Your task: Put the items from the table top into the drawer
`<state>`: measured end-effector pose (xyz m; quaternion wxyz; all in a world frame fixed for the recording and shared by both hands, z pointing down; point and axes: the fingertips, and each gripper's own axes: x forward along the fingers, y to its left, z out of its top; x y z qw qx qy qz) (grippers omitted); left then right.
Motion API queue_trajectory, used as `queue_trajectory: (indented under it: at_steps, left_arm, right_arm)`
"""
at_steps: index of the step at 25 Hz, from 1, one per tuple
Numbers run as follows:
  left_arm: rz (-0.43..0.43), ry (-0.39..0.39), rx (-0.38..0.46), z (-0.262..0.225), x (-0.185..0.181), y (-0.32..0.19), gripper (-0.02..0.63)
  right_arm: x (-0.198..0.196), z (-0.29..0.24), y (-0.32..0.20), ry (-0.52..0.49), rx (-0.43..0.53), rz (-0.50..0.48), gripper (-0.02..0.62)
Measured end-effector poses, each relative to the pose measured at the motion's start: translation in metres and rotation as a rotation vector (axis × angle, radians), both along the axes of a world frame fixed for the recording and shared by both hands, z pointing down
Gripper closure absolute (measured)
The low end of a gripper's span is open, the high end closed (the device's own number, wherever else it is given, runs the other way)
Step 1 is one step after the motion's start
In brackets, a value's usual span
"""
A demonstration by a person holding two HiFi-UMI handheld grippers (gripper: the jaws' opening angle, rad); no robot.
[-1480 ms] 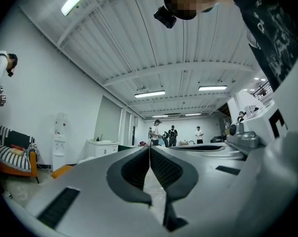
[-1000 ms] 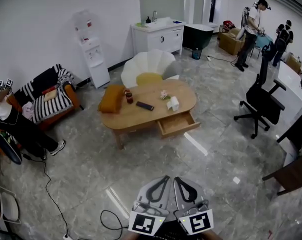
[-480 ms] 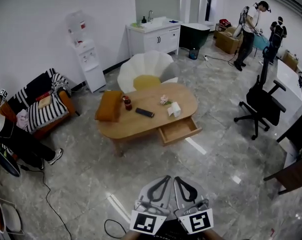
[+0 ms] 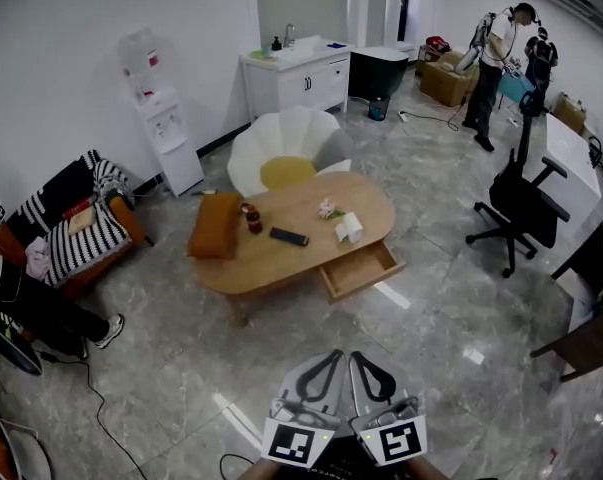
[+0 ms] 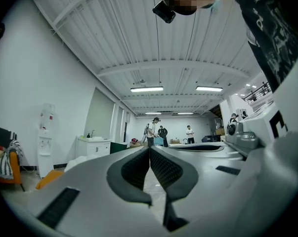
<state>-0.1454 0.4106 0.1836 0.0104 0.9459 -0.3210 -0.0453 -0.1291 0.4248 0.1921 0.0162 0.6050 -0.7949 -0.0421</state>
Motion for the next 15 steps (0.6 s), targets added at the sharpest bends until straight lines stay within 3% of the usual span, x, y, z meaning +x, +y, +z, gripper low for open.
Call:
queue_trajectory:
  at_steps: [15]
  left_arm:
    - [-0.010, 0.001, -0.025, 0.010, -0.014, -0.012, 0.594]
  right_arm:
    - [-0.014, 0.004, -0.017, -0.004, -0.022, -0.002, 0.594]
